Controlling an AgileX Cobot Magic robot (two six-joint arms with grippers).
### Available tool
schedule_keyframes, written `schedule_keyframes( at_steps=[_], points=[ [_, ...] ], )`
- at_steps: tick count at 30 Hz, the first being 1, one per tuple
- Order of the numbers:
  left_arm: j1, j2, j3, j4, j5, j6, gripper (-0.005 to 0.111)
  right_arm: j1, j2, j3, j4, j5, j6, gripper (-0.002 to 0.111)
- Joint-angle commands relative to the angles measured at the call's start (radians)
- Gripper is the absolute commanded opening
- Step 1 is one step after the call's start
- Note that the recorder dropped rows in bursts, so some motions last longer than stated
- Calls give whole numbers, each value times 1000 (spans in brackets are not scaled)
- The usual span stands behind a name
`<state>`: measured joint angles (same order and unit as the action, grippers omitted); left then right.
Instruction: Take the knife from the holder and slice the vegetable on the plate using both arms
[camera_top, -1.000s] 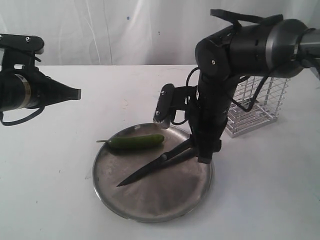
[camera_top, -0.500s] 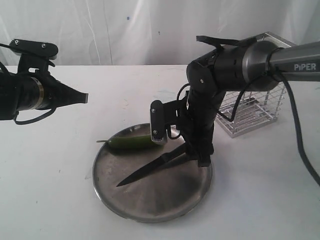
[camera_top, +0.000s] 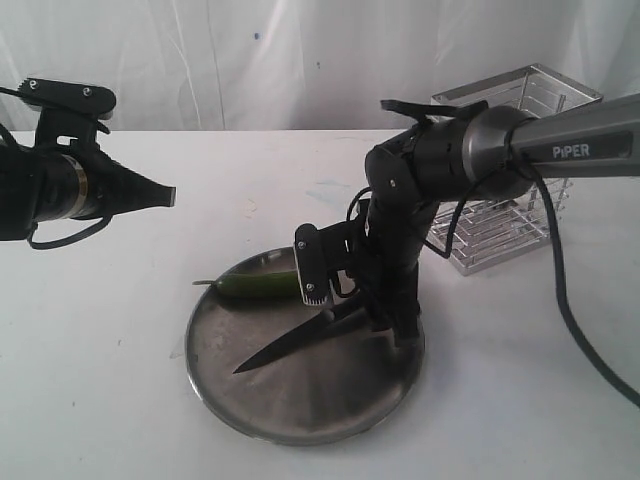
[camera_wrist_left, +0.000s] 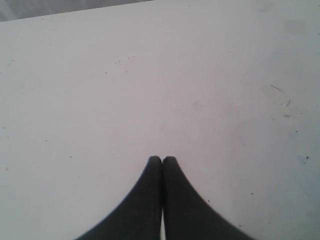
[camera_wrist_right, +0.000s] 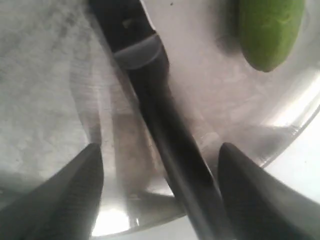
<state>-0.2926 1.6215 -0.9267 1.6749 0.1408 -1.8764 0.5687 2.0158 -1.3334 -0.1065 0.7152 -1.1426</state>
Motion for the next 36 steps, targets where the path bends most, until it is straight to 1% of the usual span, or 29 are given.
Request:
schedule_keyframes(
  at_steps=[1, 4, 6, 20, 21, 22, 26, 32, 36],
  points=[
    [1, -5, -4, 21, 12, -8, 0, 0, 2, -4, 8, -26, -10, 50],
    [1, -5, -4, 21, 10, -8, 0, 0, 5, -4, 8, -38, -10, 41],
    [1, -5, -4, 21, 10, -8, 0, 0, 10, -4, 8, -45, -10, 39],
    [1, -5, -4, 21, 10, -8, 0, 0, 40, -4, 8, -50, -10, 37],
    [1, -5, -4, 21, 10, -8, 0, 0, 40, -4, 8, -50, -10, 35],
    [1, -5, -4, 21, 10, -8, 0, 0, 40, -4, 8, -44, -10, 30],
    [1, -5, -4, 21, 10, -8, 0, 0, 40, -4, 8, -4, -10, 0],
    [1, -5, -4, 21, 8, -3, 0, 1, -23, -4, 20, 25, -6, 0],
    [1, -37, 11, 21, 3, 17, 0, 1, -116, -4, 31, 118, 8, 0]
  ],
)
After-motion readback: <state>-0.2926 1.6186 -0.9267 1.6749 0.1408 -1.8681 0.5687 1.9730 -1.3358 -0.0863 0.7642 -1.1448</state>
